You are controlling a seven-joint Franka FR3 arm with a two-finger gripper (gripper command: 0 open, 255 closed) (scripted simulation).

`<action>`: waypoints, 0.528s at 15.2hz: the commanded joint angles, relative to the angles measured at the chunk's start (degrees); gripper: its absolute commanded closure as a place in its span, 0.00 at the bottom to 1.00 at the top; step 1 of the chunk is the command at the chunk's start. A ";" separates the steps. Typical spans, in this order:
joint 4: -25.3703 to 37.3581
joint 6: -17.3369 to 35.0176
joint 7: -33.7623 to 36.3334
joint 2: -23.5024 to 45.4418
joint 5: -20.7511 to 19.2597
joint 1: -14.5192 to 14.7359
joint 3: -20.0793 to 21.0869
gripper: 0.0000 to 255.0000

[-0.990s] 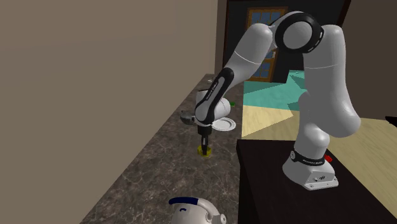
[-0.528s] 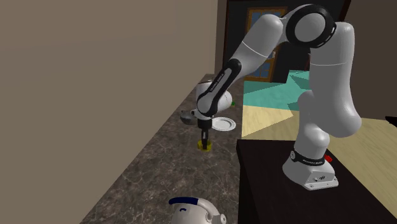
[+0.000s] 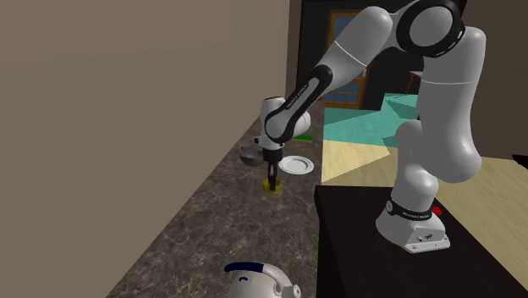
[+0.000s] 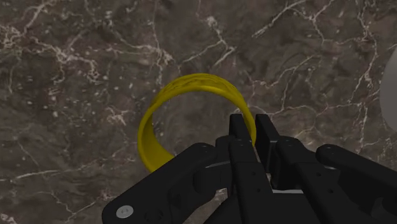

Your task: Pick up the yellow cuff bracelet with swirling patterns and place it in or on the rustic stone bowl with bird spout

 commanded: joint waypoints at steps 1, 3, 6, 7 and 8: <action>-0.04 -1.32 1.13 -1.57 -1.35 0.15 -0.35 1.00; 0.10 -2.69 2.16 -3.02 -2.58 0.22 -0.60 1.00; 0.41 -4.79 3.63 -5.12 -4.28 0.27 -0.87 1.00; 0.55 -5.50 4.09 -5.80 -4.81 0.27 -0.94 1.00; 0.57 -5.60 4.16 -5.90 -4.88 0.26 -0.94 1.00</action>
